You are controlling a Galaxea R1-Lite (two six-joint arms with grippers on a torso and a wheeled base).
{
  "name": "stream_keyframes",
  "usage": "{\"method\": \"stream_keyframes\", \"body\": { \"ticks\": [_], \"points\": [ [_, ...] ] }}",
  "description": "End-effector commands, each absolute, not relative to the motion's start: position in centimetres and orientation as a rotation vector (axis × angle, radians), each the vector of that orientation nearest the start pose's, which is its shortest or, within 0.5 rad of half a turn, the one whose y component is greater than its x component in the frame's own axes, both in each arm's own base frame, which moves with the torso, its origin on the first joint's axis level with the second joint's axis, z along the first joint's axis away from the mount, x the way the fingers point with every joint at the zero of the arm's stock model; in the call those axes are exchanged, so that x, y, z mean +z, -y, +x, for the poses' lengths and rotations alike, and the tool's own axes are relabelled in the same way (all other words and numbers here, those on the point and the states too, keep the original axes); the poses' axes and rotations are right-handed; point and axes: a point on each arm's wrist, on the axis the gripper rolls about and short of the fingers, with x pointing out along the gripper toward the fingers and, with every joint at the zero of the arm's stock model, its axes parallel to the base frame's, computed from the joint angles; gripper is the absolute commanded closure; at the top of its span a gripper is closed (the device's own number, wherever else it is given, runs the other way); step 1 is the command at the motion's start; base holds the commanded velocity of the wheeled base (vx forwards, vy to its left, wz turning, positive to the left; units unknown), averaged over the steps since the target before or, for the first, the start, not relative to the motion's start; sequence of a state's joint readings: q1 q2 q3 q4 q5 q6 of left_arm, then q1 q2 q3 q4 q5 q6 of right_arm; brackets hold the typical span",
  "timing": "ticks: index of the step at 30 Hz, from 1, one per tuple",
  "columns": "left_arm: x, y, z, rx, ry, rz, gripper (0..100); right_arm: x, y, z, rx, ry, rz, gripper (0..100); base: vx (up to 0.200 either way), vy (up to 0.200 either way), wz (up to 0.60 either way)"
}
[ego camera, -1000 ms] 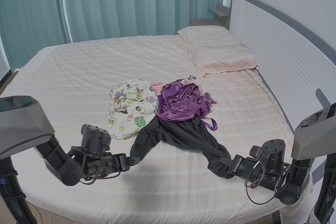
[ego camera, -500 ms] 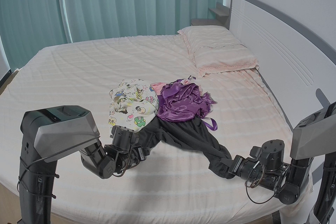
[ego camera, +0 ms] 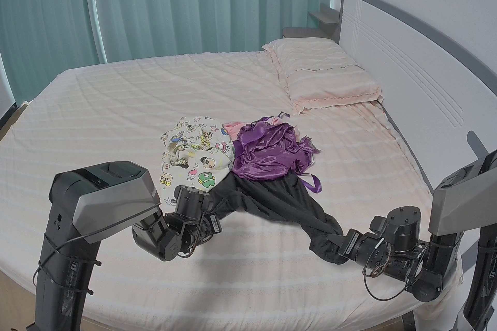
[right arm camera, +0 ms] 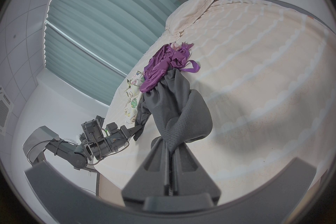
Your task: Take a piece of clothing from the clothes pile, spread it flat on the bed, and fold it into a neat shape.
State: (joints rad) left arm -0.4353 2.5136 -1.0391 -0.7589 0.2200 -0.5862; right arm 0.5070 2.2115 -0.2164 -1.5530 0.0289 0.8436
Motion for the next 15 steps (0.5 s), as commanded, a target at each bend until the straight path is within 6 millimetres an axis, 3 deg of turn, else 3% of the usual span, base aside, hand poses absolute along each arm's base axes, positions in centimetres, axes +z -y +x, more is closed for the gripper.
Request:
{"method": "stream_keyframes", "body": {
  "ticks": [1, 4, 8, 10, 11, 12, 15],
  "points": [
    [-5.7, 16.8, 37.5, 0.016, -0.707, -0.333, 100, 0.7, -13.2, 23.5, 0.316, -0.618, 0.707, 100, 0.0, 0.0, 0.0],
    [-4.4, 16.5, 36.5, 0.036, -0.703, -0.381, 100, 0.8, -13.3, 23.4, 0.32, -0.616, 0.706, 100, 0.0, 0.0, 0.0],
    [0.1, 15.4, 33.7, 0.025, -0.674, -0.443, 100, 1.3, -13.4, 23.3, 0.333, -0.6, 0.714, 100, 0.0, 0.0, 0.0],
    [0.9, 15.2, 33.2, 0.023, -0.66, -0.457, 100, 1.5, -13.5, 23.3, 0.34, -0.595, 0.713, 100, 0.0, 0.0, 0.0],
    [3.1, 14.9, 31.9, 0.002, -0.619, -0.498, 100, 2.0, -13.9, 23.1, 0.356, -0.579, 0.714, 100, 0.0, 0.0, 0.0],
    [3.2, 14.9, 31.8, -0.002, -0.617, -0.499, 100, 2.0, -13.9, 23.1, 0.357, -0.577, 0.712, 100, 0.0, 0.0, 0.0],
    [6.6, 14.3, 28.0, -0.085, -0.585, -0.554, 100, 4.8, -14.5, 22.9, 0.375, -0.455, 0.731, 100, 0.0, 0.0, 0.0]
  ]
}}
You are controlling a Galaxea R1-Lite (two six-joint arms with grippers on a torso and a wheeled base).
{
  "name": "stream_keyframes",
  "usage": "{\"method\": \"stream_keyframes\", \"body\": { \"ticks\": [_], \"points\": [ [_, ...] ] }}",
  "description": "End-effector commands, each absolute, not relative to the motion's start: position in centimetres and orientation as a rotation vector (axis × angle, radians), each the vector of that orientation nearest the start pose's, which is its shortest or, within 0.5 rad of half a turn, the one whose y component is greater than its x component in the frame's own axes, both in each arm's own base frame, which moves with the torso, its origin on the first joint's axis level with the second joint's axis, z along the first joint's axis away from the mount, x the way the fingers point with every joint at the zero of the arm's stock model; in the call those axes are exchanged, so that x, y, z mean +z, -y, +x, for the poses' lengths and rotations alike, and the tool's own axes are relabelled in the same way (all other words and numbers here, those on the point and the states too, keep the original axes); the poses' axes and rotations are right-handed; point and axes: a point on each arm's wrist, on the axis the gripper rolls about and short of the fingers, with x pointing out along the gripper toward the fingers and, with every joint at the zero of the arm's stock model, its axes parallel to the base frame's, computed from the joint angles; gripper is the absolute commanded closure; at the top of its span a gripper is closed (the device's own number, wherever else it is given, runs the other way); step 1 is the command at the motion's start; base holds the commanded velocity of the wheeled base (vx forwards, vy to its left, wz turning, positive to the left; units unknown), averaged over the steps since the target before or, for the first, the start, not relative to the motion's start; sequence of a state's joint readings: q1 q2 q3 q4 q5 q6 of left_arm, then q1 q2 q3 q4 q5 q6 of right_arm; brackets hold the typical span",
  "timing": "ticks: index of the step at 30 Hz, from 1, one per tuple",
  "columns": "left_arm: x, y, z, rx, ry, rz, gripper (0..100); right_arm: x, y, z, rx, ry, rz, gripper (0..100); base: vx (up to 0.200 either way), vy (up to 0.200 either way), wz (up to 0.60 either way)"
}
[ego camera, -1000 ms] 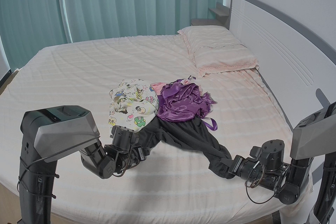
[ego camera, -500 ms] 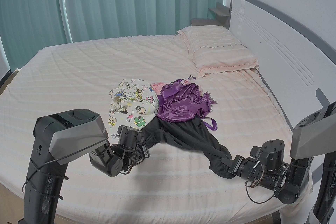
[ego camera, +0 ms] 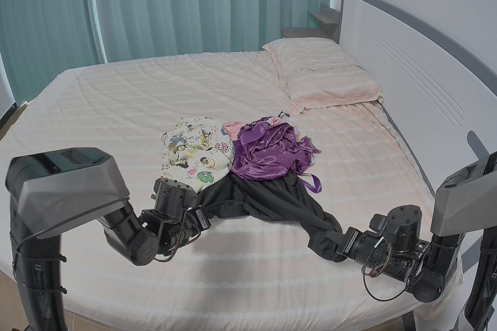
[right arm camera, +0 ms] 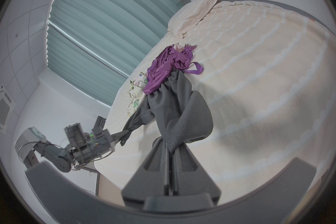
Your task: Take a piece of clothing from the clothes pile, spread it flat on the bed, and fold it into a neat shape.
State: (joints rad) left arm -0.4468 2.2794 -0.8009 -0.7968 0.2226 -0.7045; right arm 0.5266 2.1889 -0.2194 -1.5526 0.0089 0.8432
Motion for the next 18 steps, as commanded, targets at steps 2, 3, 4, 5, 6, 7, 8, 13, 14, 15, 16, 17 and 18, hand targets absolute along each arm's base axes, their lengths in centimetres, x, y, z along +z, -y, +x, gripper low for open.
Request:
{"method": "stream_keyframes", "body": {
  "ticks": [2, 3, 4, 5, 6, 7, 8, 13, 14, 15, 16, 17, 18],
  "points": [
    [7.9, 14.3, 26.3, -0.117, -0.567, -0.579, 100, 6.7, -14.7, 22.3, 0.406, -0.388, 0.743, 100, 0.0, 0.0, 0.0],
    [8.1, 14.3, 26.1, -0.122, -0.564, -0.581, 100, 6.9, -14.6, 22.3, 0.408, -0.383, 0.744, 100, 0.0, 0.0, 0.0],
    [9.9, 14.5, 24.7, -0.172, -0.515, -0.617, 100, 9.1, -14.3, 21.7, 0.446, -0.3, 0.751, 100, 0.0, 0.0, 0.0],
    [11.4, 14.6, 23.7, -0.212, -0.473, -0.646, 100, 10.5, -13.9, 21.4, 0.466, -0.248, 0.761, 100, 0.0, 0.0, 0.0],
    [12.8, 14.6, 22.7, -0.25, -0.437, -0.667, 100, 11.8, -13.7, 21.0, 0.488, -0.2, 0.772, 100, 0.0, 0.0, 0.0],
    [13.7, 14.6, 22.0, -0.279, -0.416, -0.677, 100, 12.7, -13.5, 20.8, 0.506, -0.164, 0.781, 100, 0.0, 0.0, 0.0],
    [13.7, 14.6, 22.0, -0.279, -0.416, -0.677, 100, 12.7, -13.5, 20.8, 0.506, -0.164, 0.781, 100, 0.0, 0.0, 0.0],
    [18.5, 14.4, 18.1, -0.428, -0.267, -0.695, 100, 19.5, -12.2, 19.3, 0.602, 0.102, 0.824, 100, 0.0, 0.0, 0.0],
    [18.7, 14.2, 18.0, -0.414, -0.249, -0.681, 100, 20.0, -12.0, 19.0, 0.608, 0.123, 0.829, 100, 0.0, 0.0, 0.0],
    [18.6, 14.2, 18.0, -0.409, -0.248, -0.679, 100, 20.2, -11.9, 18.9, 0.611, 0.128, 0.83, 100, 0.0, 0.0, 0.0],
    [18.5, 13.9, 18.1, -0.384, -0.238, -0.671, 100, 20.6, -11.7, 18.6, 0.624, 0.143, 0.835, 100, 0.0, 0.0, 0.0],
    [18.2, 13.4, 18.2, -0.346, -0.233, -0.665, 100, 20.7, -11.6, 18.4, 0.649, 0.14, 0.836, 100, 0.0, 0.0, 0.0],
    [18.0, 13.2, 18.3, -0.328, -0.235, -0.666, 100, 20.6, -11.7, 18.3, 0.665, 0.13, 0.83, 100, 0.0, 0.0, 0.0]
  ]
}}
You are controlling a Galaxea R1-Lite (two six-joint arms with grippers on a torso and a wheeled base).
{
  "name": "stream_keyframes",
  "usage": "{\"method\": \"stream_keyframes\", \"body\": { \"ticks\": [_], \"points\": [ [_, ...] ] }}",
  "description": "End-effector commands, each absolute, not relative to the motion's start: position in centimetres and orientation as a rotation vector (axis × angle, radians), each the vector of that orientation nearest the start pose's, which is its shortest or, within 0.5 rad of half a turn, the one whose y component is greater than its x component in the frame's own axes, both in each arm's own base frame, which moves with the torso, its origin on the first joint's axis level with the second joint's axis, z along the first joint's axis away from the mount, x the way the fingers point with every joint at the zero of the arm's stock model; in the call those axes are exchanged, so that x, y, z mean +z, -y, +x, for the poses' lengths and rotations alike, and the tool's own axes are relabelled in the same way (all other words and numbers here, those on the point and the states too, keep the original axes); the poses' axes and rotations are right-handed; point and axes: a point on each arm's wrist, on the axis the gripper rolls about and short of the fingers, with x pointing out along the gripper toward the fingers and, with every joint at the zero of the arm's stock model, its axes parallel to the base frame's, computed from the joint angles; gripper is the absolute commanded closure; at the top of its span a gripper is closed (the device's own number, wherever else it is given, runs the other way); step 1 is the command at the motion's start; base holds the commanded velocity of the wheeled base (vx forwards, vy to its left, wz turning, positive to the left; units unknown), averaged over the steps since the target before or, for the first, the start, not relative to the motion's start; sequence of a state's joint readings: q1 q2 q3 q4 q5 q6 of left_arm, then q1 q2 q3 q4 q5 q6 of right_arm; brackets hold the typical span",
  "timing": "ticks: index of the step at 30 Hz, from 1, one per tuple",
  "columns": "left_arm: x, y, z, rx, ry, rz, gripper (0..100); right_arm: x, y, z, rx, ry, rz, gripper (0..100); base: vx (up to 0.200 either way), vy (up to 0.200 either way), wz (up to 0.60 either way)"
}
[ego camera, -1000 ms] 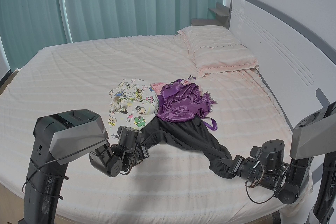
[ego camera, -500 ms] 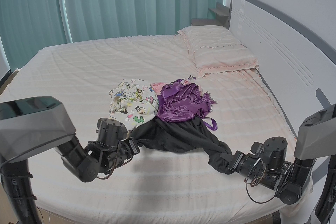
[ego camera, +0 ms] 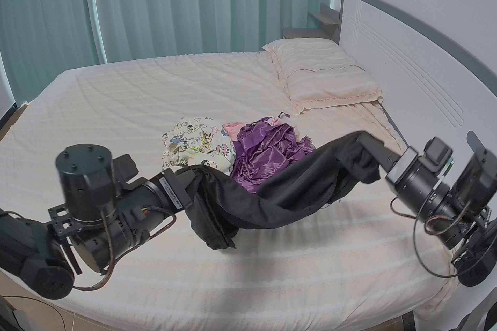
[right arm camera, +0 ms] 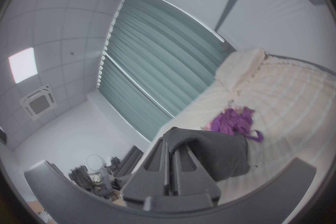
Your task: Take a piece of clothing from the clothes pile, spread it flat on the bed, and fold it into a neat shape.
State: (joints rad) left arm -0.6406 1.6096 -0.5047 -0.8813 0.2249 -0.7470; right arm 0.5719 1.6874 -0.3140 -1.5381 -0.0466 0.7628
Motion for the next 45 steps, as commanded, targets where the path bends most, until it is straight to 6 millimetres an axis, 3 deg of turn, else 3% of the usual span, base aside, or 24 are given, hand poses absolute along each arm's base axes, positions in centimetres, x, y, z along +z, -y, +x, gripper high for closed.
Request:
{"method": "stream_keyframes", "body": {
  "ticks": [1, 8, 12, 18, 24, 36, 45],
  "points": [
    [17.8, 13.1, 18.3, -0.322, -0.242, -0.67, 100, 20.2, -11.8, 18.4, 0.674, 0.11, 0.826, 100, 0.0, 0.0, 0.0],
    [16.0, 13.1, 18.3, -0.307, -0.285, -0.733, 100, 17.1, -12.3, 18.1, 0.665, -0.032, 0.793, 100, 0.0, 0.0, 0.0],
    [15.1, 12.8, 17.9, -0.315, -0.289, -0.743, 100, 16.4, -12.9, 18.2, 0.676, -0.068, 0.785, 100, 0.0, 0.0, 0.0],
    [14.1, 12.6, 17.6, -0.31, -0.311, -0.734, 100, 15.4, -12.2, 17.0, 0.664, -0.123, 0.791, 100, 0.0, 0.0, 0.0],
    [14.3, 12.1, 17.1, -0.307, -0.298, -0.743, 100, 15.4, -12.1, 17.1, 0.655, -0.124, 0.794, 100, 0.0, 0.0, 0.0],
    [14.4, 12.1, 17.1, -0.307, -0.299, -0.754, 100, 15.5, -12.0, 17.1, 0.65, -0.111, 0.795, 100, -0.2, 0.0, 0.0],
    [14.4, 12.0, 17.0, -0.305, -0.295, -0.747, 100, 15.7, -11.8, 17.1, 0.64, -0.1, 0.795, 100, 0.0, 0.0, 0.0]
  ]
}}
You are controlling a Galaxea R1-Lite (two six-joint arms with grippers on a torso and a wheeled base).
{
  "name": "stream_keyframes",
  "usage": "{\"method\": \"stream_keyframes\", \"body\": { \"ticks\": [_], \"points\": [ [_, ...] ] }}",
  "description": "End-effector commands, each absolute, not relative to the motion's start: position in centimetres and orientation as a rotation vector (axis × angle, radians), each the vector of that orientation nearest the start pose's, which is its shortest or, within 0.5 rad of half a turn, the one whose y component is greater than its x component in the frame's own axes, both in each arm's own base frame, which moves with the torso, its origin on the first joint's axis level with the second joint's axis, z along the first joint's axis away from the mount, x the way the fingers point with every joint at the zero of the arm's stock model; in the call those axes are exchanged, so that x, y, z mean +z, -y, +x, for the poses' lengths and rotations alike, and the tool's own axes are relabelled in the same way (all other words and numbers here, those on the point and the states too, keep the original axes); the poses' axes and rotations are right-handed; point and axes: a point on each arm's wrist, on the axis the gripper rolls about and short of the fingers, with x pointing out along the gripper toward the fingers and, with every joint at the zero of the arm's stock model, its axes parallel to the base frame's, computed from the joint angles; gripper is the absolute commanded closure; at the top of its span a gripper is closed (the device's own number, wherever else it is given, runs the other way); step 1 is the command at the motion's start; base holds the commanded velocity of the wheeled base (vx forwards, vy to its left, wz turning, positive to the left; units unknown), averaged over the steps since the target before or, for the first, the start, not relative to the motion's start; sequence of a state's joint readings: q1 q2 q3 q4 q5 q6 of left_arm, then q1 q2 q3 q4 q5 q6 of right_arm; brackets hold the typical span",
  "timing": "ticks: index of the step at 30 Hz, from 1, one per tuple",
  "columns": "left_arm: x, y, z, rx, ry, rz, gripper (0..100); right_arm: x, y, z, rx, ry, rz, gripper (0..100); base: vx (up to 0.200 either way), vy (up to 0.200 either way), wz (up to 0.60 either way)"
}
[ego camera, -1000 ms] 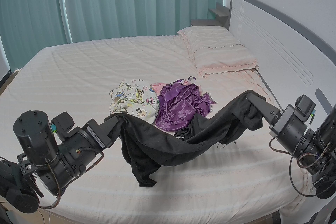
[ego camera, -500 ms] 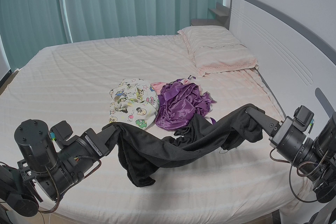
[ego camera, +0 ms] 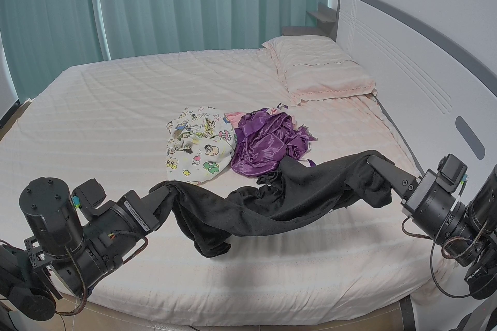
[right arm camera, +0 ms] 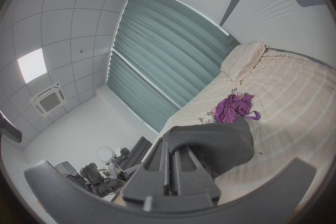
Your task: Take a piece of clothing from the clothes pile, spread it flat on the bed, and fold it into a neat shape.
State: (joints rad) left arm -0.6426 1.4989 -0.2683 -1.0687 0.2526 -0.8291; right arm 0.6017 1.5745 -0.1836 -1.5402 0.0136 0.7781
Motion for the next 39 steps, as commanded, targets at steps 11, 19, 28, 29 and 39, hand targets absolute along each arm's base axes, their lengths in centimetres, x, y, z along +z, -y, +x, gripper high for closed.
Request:
{"method": "stream_keyframes", "body": {
  "ticks": [11, 19, 28, 29, 39],
  "points": [
    [14.84, 11.85, 16.71, -0.316, -0.28, -0.761, 100, 15.71, -11.74, 17.11, 0.641, -0.1, 0.795, 100, 0.0, 0.091, 0.0],
    [15.01, 11.77, 16.6, -0.319, -0.273, -0.76, 100, 15.53, -11.76, 17.13, 0.638, -0.109, 0.793, 100, 0.0, 0.2, 0.0],
    [15.18, 11.68, 16.48, -0.322, -0.266, -0.762, 100, 15.69, -11.9, 16.95, 0.649, -0.103, 0.789, 100, 0.0, 0.2, 0.0],
    [15.13, 11.67, 16.46, -0.322, -0.269, -0.76, 100, 15.73, -11.93, 16.89, 0.651, -0.102, 0.788, 100, 0.0, 0.2, 0.0],
    [15.23, 11.63, 16.46, -0.323, -0.265, -0.762, 100, 15.82, -12.08, 16.7, 0.656, -0.098, 0.786, 100, 0.0, 0.2, 0.0]
  ]
}}
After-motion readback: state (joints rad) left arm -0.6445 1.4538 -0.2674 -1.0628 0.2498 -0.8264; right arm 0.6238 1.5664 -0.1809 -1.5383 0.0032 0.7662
